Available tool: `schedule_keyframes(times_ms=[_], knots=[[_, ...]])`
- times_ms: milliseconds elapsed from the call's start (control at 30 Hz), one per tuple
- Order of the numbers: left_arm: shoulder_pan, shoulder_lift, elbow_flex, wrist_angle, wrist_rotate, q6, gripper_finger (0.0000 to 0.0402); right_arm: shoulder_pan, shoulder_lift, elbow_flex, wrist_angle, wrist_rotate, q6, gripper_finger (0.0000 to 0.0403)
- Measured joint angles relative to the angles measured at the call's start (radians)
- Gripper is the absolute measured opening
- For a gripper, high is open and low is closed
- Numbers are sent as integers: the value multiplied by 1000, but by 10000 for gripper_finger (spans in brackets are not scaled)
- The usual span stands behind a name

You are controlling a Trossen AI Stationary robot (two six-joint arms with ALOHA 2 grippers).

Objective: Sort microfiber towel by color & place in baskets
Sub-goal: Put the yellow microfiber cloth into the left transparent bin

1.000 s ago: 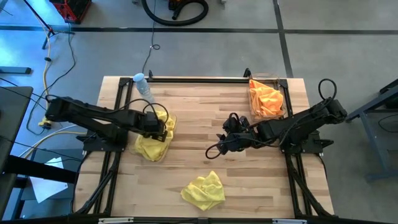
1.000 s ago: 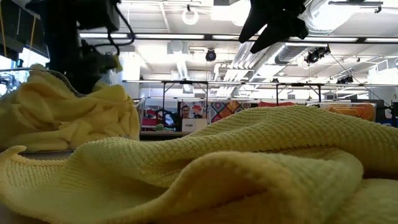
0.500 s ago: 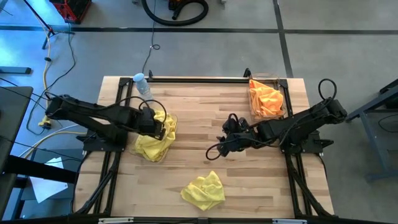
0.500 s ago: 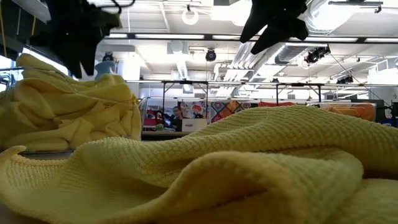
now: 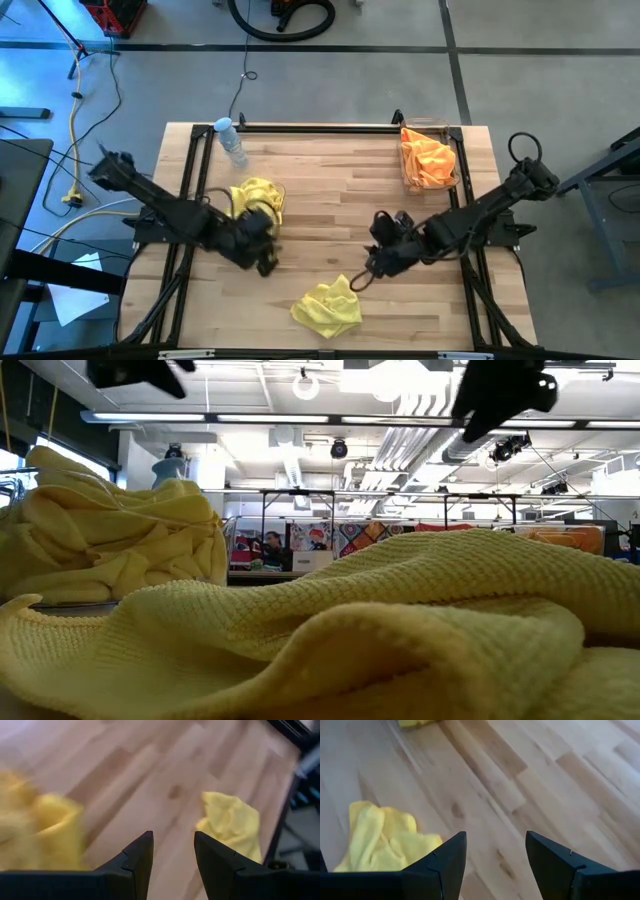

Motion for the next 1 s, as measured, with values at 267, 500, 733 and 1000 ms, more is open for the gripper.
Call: schedule_keyframes(times_ms=[267,500,733,1000], knots=[[-15,296,165,136,170,290,131,96,0,0,-15,4,60,200],[-8,549,386,101,231,535,131,161,0,0,-20,5,139,200],[-2,739,482,123,232,915,131,208,0,0,-20,31,191,200],[0,849,503,262,364,1045,131,240,0,0,-21,68,218,200]])
